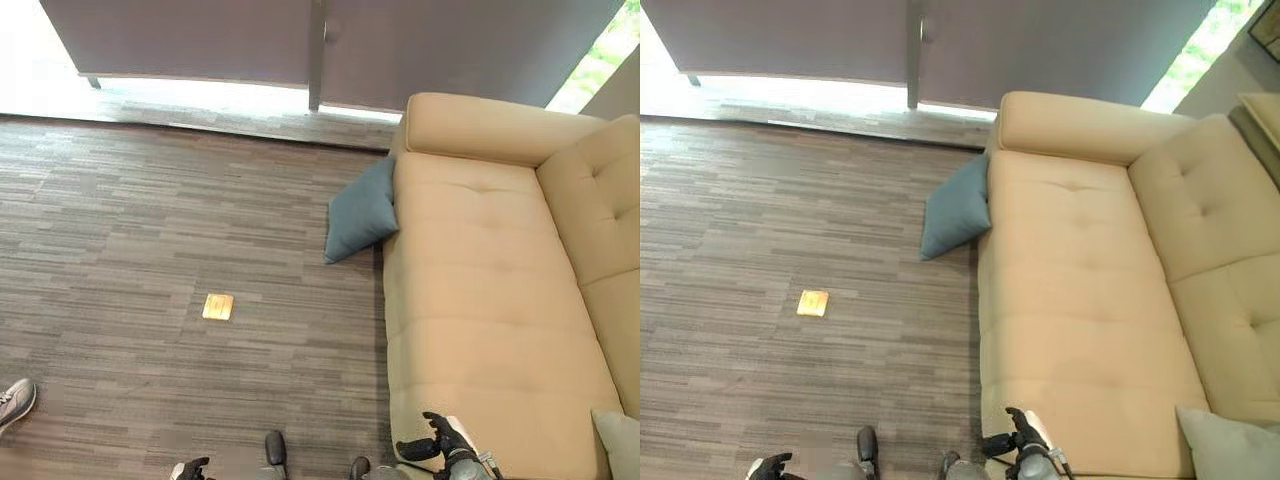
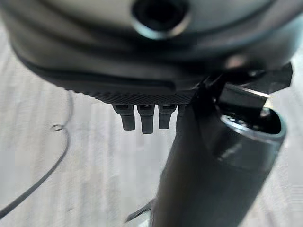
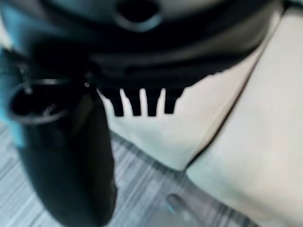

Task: Pick up all the scattered cushions and arrange them neatly on the sofa.

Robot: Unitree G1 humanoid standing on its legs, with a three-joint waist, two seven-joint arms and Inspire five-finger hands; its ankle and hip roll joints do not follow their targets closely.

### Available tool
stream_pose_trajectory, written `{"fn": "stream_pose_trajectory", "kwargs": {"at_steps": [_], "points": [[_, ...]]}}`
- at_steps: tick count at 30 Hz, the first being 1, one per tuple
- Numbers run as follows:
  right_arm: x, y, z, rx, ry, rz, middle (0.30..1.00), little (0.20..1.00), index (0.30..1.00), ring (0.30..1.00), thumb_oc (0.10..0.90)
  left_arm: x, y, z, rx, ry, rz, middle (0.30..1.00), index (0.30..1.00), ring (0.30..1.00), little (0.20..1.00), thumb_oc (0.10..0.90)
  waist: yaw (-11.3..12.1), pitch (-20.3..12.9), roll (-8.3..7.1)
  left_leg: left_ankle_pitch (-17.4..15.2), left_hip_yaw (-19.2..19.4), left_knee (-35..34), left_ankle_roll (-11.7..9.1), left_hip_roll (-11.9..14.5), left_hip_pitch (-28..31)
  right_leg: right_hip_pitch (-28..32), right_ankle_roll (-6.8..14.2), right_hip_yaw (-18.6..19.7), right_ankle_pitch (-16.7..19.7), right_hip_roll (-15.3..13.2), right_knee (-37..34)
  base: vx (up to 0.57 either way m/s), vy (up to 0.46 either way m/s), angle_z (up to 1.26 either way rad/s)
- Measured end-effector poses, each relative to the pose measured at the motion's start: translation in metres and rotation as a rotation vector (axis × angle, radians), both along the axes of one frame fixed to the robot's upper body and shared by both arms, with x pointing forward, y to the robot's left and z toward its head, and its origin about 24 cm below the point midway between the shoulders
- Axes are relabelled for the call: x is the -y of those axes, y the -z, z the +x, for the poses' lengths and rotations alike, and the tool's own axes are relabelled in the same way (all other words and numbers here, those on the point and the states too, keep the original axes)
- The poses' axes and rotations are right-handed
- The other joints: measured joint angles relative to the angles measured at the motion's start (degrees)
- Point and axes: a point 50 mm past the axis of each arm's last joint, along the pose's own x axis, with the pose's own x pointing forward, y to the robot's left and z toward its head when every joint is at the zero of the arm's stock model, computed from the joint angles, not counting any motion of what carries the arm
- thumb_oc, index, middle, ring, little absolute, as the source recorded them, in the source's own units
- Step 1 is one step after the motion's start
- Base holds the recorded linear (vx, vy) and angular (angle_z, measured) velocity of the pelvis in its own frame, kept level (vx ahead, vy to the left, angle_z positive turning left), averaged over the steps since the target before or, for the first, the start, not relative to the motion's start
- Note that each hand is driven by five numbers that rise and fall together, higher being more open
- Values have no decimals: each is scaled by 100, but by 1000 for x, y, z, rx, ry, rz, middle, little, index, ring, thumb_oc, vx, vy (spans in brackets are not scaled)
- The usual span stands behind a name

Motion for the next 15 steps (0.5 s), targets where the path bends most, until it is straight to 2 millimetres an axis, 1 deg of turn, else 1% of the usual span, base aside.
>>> {"fn": "stream_pose_trajectory", "kwargs": {"at_steps": [1, 2, 3, 4, 5, 6, 7, 8, 9, 10, 11, 12, 13, 14, 15], "points": [[0, 1, -3, -6, 4, 3, 900, 900, 900, 900, 800, -1, -2, 4, 12, 6, 5, 900, 900, 900, 900, 800, 1, -36, -21, -14, -3, -22, 18, -28, 56, -119, 38, 150, -33, -76, 283, 226, 135, 19], [-2, 1, -3, -6, 4, 9, 900, 900, 900, 900, 800, -5, -4, 8, 32, 14, 14, 900, 900, 900, 900, 800, 18, -59, -33, -86, -77, -78, 126, -103, 119, -265, 62, 260, -48, -112, 515, 330, 121, 10], [-4, 2, -4, -5, 6, 16, 900, 900, 900, 900, 800, -7, -7, 16, 44, 42, 28, 900, 900, 900, 900, 800, -61, -68, -25, -82, -254, -189, 203, -130, 226, -349, 167, 398, -182, -16, 673, 249, 78, 24], [-4, 1, -3, 2, 7, 20, 900, 900, 900, 900, 800, -8, -8, 18, 47, 52, 33, 900, 900, 900, 900, 800, -114, -61, 3, -50, -348, -216, 223, -112, 265, -384, 182, 426, -242, 106, 562, 270, 57, 51], [-5, 0, -2, 14, 9, 24, 900, 900, 900, 900, 800, -9, -9, 23, 53, 66, 41, 900, 900, 900, 900, 800, -205, -41, 57, -27, -506, -235, 223, -43, 264, -414, 155, 455, -278, 345, 112, 85, 11, 57], [-5, 0, -1, 19, 15, 29, 900, 900, 900, 900, 800, -9, -10, 27, 60, 71, 42, 900, 900, 900, 900, 800, -281, -32, 62, -25, -551, -234, 237, -35, 282, -482, 117, 417, -234, 451, -173, 257, 6, 50], [-4, -1, 0, 25, 25, 33, 900, 900, 900, 900, 800, -7, -10, 28, 62, 74, 36, 900, 900, 900, 900, 800, -296, -32, 51, -9, -564, -234, 206, -47, 347, -680, 28, 412, -157, 545, -510, 269, -8, 34], [-4, -1, 2, 29, 30, 34, 900, 900, 900, 900, 800, -5, -10, 29, 63, 75, 31, 900, 900, 900, 900, 800, -337, -32, 54, -112, -608, -235, 246, -56, 392, -804, -31, 407, -86, 615, -811, 405, -8, 16], [-4, -2, 3, 35, 29, 36, 900, 900, 900, 900, 800, -4, -9, 29, 61, 75, 29, 900, 900, 900, 900, 800, -348, -29, 55, -178, -629, -237, 259, -49, 413, -884, 24, 423, 57, 688, -1171, 441, -10, 7], [-5, -3, 6, 44, 27, 39, 900, 900, 900, 900, 800, -4, -8, 27, 52, 69, 28, 900, 900, 900, 900, 800, -353, -17, 24, -272, -663, -237, 244, -51, 452, -1076, 136, 423, 440, 788, -1806, 344, -7, 10], [-6, -4, 9, 51, 26, 41, 900, 900, 900, 900, 800, -5, -8, 25, 43, 61, 29, 900, 900, 900, 900, 800, -375, -16, -34, -311, -716, -235, 210, -61, 495, -1145, 228, 404, 666, 829, -2142, 325, -11, 21], [-6, -5, 12, 60, 26, 44, 900, 900, 900, 900, 800, -6, -7, 21, 30, 54, 32, 900, 900, 900, 900, 800, -430, -6, -58, -350, -760, -245, 184, -86, 518, -1216, 276, 392, 810, 801, -2359, 123, -4, 42], [-6, -5, 12, 57, 26, 43, 900, 900, 900, 900, 800, -7, -5, 16, 11, 47, 33, 900, 900, 900, 900, 800, -489, -37, -138, -399, -860, -243, 108, -115, 578, -1207, 354, 363, 924, 779, -2632, 342, -26, 45], [-5, -3, 8, 44, 30, 40, 900, 900, 900, 900, 800, -7, -5, 13, 0, 46, 34, 900, 900, 900, 900, 800, -502, -38, -204, -453, -894, -243, 64, -159, 672, -1199, 330, 273, 1017, 757, -2730, 348, -41, 48], [-1, 3, -9, -20, 47, 24, 900, 900, 900, 900, 800, -6, -1, 0, -29, 43, 28, 900, 900, 900, 900, 800, -470, -61, -295, -695, -1029, -264, -80, -116, 939, -1085, 66, 190, 1405, 729, -2618, 473, -47, 42]]}}
